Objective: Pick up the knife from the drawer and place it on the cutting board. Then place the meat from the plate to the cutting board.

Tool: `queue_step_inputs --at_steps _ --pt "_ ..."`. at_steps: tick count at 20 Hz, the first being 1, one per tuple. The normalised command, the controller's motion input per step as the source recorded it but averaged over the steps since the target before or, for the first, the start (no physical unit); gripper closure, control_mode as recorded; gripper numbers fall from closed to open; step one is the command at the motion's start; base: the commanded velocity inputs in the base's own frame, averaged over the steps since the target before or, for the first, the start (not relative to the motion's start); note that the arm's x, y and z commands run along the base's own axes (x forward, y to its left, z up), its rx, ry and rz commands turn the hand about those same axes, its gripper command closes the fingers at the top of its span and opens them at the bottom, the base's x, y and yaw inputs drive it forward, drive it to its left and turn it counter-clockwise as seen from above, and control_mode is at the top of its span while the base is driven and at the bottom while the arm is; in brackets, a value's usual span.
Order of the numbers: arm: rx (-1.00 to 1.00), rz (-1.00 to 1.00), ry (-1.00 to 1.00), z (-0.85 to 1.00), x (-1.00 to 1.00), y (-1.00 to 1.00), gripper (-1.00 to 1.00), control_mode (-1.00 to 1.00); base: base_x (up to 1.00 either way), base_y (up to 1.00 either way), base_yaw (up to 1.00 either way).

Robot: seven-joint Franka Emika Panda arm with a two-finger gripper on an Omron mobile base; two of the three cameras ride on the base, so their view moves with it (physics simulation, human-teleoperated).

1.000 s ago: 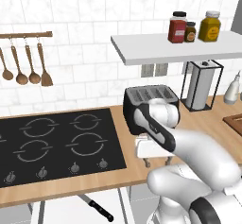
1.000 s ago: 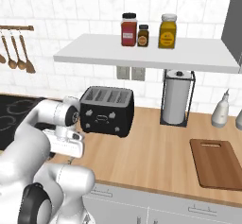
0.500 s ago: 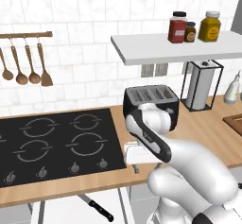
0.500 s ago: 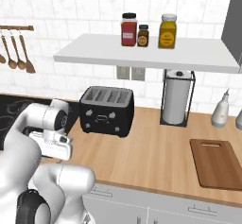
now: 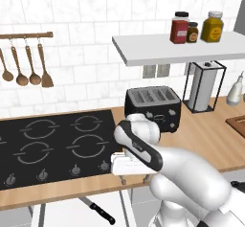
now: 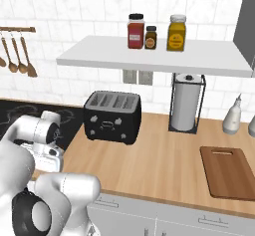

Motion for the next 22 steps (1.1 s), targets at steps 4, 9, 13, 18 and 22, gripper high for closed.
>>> queue_step_inputs --at_steps 4,9,13,18,22 --pt "-0.04 0.00 0.01 0.00 -0.01 0.50 -1.00 -1.00 0.00 0.00 0.00" --pt "-0.01 0.00 -0.04 -0.10 0.00 0.32 -1.00 -1.00 0.00 0.00 0.00" --pt "0.00 0.00 0.00 -0.11 0.00 0.16 -1.00 -1.00 0.00 0.00 0.00" --pt "0.00 0.00 0.00 -0.06 -0.05 0.18 -1.00 -1.00 0.00 0.00 0.00" --pt "0.00 0.00 0.00 -0.04 -0.33 0.15 -1.00 -1.00 0.00 0.00 0.00"
